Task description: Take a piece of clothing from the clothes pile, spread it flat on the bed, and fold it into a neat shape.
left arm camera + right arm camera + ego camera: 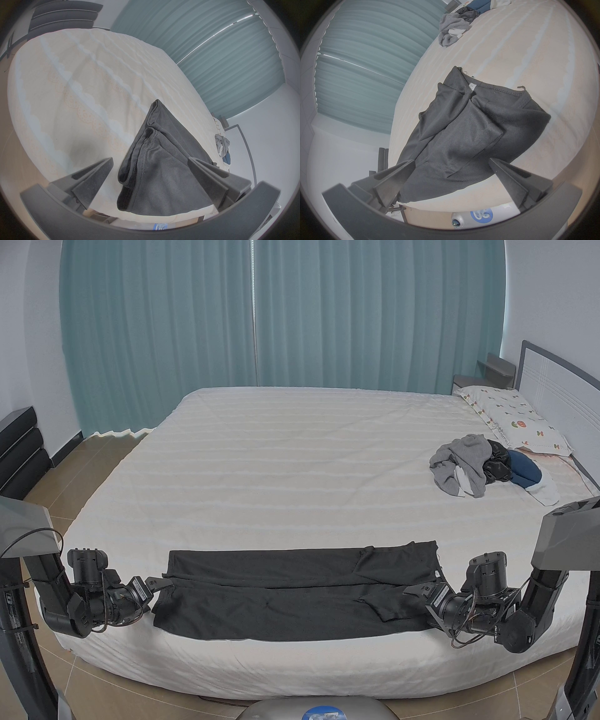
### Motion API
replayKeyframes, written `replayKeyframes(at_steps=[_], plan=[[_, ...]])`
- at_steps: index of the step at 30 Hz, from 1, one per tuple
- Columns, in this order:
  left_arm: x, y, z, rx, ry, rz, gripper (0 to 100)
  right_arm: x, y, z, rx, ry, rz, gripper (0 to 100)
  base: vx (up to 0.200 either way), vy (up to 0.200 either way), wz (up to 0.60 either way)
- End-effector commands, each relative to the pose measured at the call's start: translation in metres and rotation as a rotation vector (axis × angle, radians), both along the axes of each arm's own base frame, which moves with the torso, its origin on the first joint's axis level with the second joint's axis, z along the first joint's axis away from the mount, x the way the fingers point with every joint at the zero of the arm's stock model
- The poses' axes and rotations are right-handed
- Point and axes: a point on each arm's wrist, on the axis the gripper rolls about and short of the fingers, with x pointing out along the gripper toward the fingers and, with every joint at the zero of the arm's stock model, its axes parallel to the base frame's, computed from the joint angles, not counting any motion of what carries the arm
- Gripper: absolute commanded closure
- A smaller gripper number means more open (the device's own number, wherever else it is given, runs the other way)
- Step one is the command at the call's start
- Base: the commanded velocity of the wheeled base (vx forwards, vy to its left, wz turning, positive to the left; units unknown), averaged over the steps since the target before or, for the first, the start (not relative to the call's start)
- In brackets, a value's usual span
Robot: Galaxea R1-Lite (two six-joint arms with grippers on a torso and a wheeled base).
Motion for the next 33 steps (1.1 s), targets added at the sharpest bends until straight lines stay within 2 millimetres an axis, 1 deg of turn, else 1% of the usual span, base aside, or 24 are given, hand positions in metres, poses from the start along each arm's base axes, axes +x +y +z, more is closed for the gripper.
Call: replayKeyframes(at_steps=[1,5,8,9,11,17,21,22,33], plan=[[0.000,0.000,0.000,0.000,0.001,0.000,0,0.001,0.000,-0.008,-0.007,0.008,-0.004,0,0.000,0.000,0.00],[0.000,0.000,0.000,0.000,0.001,0.000,0,0.003,0.000,-0.011,-0.004,-0.002,-0.005,0,0.000,0.000,0.00],[0.000,0.000,0.000,0.000,0.001,0.000,0,0.003,0.000,-0.006,0.003,-0.019,-0.004,0,0.000,0.000,0.00],[0.000,0.000,0.000,0.000,0.001,0.000,0,0.002,-0.001,0.002,0.012,-0.042,-0.005,0,0.000,0.000,0.00],[0.000,0.000,0.000,0.000,0.001,0.000,0,0.003,-0.002,0.007,0.020,-0.057,-0.012,0,0.000,0.000,0.00],[0.000,0.000,0.000,-0.001,0.002,0.002,0,0.007,-0.005,0.008,0.022,-0.068,-0.024,0,0.000,0.000,0.00],[0.000,0.000,0.000,0.000,0.001,0.000,0,0.009,-0.005,0.003,0.018,-0.058,-0.025,0,0.000,0.000,0.00],[0.000,0.000,0.000,0.000,0.001,0.000,0,0.009,-0.005,-0.002,0.011,-0.044,-0.027,0,0.000,0.000,0.00],[0.000,0.000,0.000,0.000,0.001,0.000,0,0.009,-0.004,-0.015,-0.010,-0.003,-0.021,0,0.000,0.000,0.00]])
